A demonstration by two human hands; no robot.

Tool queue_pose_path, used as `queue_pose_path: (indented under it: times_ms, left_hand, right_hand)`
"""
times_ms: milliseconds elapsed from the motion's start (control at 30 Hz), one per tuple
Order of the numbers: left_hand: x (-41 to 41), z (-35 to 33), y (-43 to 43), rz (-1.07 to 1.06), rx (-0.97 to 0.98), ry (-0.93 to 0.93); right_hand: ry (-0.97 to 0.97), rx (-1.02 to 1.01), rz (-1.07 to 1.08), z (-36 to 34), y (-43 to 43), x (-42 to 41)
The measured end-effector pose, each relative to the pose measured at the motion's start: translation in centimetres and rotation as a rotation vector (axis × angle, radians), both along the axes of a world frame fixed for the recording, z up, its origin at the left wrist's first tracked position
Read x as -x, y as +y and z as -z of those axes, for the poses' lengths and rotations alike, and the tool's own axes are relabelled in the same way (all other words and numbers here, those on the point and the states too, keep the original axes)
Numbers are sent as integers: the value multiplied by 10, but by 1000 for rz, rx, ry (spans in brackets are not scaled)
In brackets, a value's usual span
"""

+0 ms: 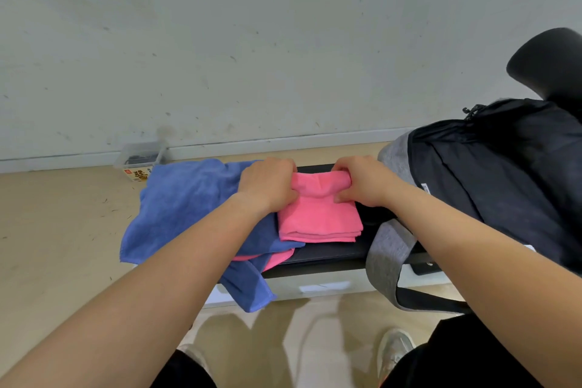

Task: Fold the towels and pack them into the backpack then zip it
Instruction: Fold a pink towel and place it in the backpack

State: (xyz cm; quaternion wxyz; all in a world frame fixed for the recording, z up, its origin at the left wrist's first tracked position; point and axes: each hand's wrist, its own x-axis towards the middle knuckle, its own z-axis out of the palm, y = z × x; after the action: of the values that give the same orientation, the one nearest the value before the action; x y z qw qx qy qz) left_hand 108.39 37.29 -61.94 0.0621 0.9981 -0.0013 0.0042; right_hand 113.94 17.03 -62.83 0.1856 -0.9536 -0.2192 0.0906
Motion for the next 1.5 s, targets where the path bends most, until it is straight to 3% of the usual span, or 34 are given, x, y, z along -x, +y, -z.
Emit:
queue_pose_path:
  times_ms: [100,200,400,533,667,833,1167,1267,1333,1500]
  left_hand:
    - [3,-8,-1,-52,222,44]
    - [7,-10,-2,-93,407,70]
    - [6,-7,-6,-167,575,85]
    - [5,-6,-2,-142,614,139]
    - [8,-8,6,-50,546,154]
    - [24,-15,9,109,360,172]
    - [57,-2,-1,190,156,58]
    - [66,3,-5,229,38,48]
    - [71,4,-5,220,11,71]
    - [69,-1,-22,77,-25,-44]
  right_hand:
    - [107,-162,51,-10,-4,1]
    - [185,-198,86,-17,-6,4]
    - [367,-410,191,-18,-5,7]
    - [380,-403,153,-8,-8,6]
    - [333,-368,65,-7,-14,10]
    - [126,-145,-107,-14,-21,27]
    - [-90,86,-271,11,-30,72]
    - [-157,140,-255,17,-29,84]
    - [-304,217,-210,17,-26,84]
    - [-453,339,-91,20,5,77]
